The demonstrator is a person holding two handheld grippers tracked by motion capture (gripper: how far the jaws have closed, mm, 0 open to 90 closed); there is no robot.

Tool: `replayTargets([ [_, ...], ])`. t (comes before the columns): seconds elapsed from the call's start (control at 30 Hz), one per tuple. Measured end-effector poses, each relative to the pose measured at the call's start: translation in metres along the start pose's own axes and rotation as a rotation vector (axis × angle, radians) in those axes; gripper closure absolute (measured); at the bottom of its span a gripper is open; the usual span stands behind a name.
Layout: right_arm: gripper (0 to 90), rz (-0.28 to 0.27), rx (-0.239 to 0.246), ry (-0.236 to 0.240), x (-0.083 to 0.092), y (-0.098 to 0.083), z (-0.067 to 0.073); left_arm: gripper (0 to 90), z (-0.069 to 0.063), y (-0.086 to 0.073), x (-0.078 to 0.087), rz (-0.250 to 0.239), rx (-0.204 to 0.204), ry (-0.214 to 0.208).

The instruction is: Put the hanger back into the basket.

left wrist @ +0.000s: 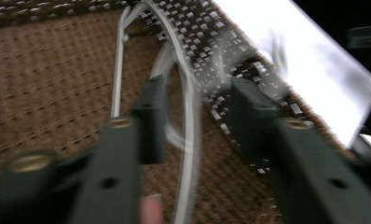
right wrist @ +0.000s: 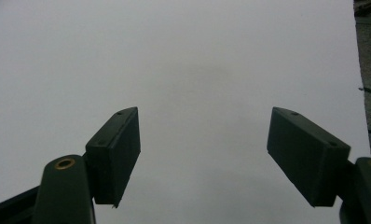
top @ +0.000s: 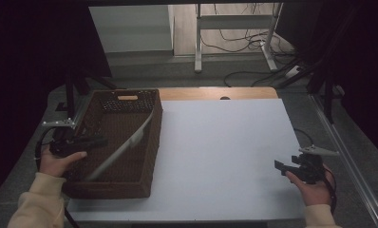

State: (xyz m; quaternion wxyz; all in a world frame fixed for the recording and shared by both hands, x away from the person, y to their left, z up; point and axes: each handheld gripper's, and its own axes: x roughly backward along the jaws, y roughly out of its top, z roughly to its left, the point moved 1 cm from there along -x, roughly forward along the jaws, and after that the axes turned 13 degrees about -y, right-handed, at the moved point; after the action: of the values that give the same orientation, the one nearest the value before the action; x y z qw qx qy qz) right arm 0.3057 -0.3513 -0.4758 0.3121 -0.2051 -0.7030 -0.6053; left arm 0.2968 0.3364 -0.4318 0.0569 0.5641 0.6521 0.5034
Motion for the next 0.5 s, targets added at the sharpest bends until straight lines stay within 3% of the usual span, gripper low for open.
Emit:
replayTargets([
  [0.23,25.9,0.002,0.004,0.003,0.000,0.000,0.002,34.8,-0.020,-0.001,0.003,-0.047,-0.058,0.049],
  [0.5,24.1,-0.010,0.026,0.039,0.000,0.002,0.006,29.3,-0.051,-0.010,-0.014,-0.056,-0.127,0.060],
])
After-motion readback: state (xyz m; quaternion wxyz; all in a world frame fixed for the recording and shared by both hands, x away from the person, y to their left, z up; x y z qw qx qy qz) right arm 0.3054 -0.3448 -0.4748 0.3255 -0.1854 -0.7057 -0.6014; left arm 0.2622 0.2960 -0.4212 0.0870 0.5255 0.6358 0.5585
